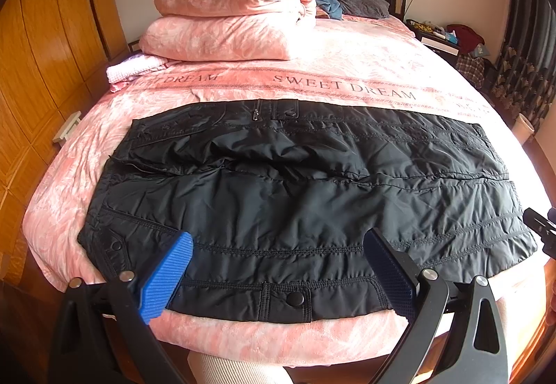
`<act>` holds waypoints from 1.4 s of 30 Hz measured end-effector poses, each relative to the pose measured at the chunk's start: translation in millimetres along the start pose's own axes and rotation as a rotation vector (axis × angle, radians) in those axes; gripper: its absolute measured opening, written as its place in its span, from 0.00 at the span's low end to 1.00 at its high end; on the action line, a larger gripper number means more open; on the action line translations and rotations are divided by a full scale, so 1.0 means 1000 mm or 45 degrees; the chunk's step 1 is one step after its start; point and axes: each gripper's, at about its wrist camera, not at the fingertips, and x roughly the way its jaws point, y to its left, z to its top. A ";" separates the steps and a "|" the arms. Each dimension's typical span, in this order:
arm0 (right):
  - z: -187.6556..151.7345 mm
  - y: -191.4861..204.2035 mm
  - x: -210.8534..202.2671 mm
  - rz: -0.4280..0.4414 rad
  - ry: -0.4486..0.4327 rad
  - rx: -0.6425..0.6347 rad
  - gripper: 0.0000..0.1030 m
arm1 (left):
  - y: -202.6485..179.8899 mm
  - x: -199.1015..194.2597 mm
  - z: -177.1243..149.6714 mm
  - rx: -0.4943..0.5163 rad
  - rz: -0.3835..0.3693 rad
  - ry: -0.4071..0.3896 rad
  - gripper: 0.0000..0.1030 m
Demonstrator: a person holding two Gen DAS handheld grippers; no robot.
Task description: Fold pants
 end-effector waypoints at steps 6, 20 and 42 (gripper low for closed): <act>0.000 -0.002 0.000 0.001 -0.002 0.004 0.98 | 0.000 0.000 0.000 0.003 -0.003 0.001 0.96; 0.000 -0.005 0.002 0.000 -0.001 0.010 0.98 | -0.006 0.002 0.000 0.011 -0.005 0.002 0.96; -0.001 -0.006 0.003 -0.002 0.002 0.012 0.98 | -0.006 0.003 -0.002 0.014 -0.005 0.005 0.96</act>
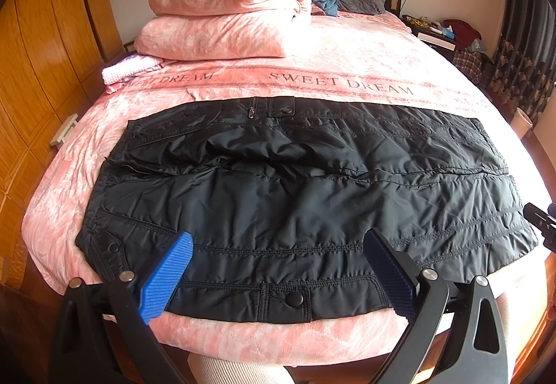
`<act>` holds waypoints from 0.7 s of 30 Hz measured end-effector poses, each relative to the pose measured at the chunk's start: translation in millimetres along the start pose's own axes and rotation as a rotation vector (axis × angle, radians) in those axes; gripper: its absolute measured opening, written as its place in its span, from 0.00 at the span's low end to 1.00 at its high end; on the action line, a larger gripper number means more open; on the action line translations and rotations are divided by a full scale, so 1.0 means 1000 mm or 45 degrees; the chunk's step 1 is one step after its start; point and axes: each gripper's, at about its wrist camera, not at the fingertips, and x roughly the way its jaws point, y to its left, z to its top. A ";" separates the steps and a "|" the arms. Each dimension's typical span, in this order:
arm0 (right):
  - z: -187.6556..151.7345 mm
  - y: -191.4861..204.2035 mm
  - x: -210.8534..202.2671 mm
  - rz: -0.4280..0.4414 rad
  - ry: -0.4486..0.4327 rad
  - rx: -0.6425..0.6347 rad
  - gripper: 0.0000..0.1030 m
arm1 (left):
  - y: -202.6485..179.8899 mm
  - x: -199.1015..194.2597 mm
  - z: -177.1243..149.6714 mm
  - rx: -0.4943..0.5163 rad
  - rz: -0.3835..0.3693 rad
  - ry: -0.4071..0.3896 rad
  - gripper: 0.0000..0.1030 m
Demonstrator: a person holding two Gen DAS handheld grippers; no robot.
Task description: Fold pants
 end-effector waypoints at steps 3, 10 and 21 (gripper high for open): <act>-0.001 0.000 0.001 -0.001 0.002 0.001 0.98 | 0.000 0.000 0.000 -0.001 0.001 0.000 0.96; -0.001 0.000 0.003 0.000 0.006 0.003 0.98 | -0.001 0.001 -0.001 0.002 0.005 0.001 0.96; 0.001 0.003 0.008 0.000 0.023 -0.001 0.98 | -0.003 0.002 -0.003 0.005 0.004 0.006 0.96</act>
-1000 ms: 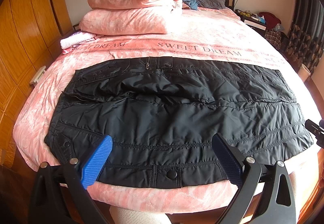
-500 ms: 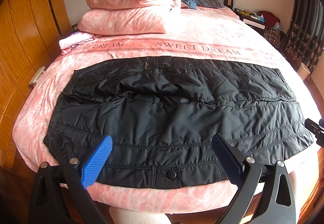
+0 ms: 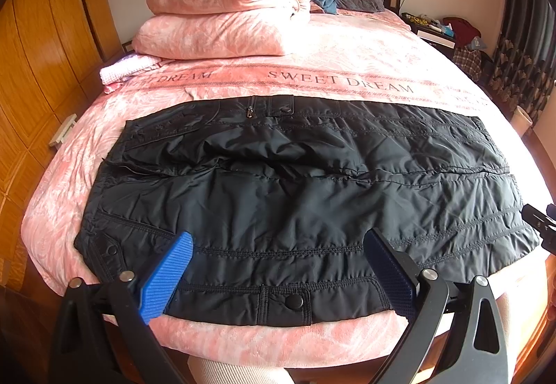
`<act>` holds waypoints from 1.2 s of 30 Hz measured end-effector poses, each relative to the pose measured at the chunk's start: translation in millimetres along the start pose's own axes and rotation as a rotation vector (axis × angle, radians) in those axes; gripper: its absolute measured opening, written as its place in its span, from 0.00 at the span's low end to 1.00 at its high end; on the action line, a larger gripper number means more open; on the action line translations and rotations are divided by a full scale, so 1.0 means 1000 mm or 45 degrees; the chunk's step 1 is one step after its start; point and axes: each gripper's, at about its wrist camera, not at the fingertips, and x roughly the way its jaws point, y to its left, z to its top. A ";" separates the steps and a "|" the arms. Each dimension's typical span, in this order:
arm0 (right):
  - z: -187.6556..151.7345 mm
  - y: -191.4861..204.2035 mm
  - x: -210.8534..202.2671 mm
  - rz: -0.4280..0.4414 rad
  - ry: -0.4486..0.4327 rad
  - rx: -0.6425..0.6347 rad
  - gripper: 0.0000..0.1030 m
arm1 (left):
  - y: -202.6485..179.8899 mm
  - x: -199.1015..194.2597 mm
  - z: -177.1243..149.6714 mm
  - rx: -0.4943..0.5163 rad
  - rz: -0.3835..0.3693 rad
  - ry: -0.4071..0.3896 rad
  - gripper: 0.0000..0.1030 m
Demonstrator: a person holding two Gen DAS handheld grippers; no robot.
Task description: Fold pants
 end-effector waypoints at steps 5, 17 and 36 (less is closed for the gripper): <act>0.002 0.000 0.004 0.014 0.004 -0.001 0.98 | -0.003 0.008 0.000 0.003 -0.008 0.017 0.96; 0.102 0.007 0.092 0.426 0.101 -0.298 0.98 | -0.003 0.081 0.089 0.115 -0.199 0.212 0.96; 0.230 0.072 0.305 0.674 0.409 -0.864 0.98 | -0.058 0.319 0.223 0.605 -0.511 0.477 0.96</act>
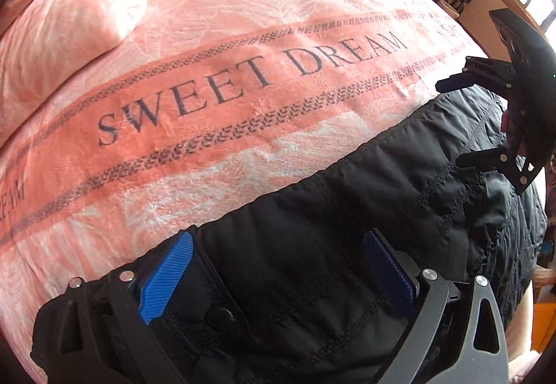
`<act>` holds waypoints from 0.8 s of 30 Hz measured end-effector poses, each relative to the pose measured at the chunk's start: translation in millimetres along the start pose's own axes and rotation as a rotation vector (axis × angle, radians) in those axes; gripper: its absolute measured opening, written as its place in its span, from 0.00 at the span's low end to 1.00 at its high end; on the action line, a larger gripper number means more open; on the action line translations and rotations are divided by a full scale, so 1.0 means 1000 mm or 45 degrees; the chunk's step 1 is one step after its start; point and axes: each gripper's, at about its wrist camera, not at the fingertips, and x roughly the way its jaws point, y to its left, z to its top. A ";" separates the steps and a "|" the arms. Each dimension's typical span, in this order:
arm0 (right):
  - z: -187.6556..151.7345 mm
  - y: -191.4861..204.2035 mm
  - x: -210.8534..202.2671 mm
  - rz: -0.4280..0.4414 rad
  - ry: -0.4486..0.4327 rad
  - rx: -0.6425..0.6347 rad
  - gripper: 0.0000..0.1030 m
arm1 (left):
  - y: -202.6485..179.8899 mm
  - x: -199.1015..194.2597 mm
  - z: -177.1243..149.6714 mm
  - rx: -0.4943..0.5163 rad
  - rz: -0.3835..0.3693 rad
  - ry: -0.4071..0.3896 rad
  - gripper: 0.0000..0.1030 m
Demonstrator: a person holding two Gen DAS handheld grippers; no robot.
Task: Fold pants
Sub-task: 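Grasp the edge of the black pants with both grippers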
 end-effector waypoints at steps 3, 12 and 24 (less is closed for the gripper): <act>0.002 -0.004 0.009 0.022 0.041 -0.036 0.98 | 0.008 0.011 0.003 0.022 -0.025 0.031 0.96; -0.001 -0.003 0.022 -0.004 0.039 -0.090 0.98 | 0.010 0.029 0.008 0.056 0.010 0.029 0.92; -0.016 0.016 -0.006 -0.048 -0.021 -0.253 0.04 | 0.002 0.024 0.020 0.094 -0.052 0.005 0.80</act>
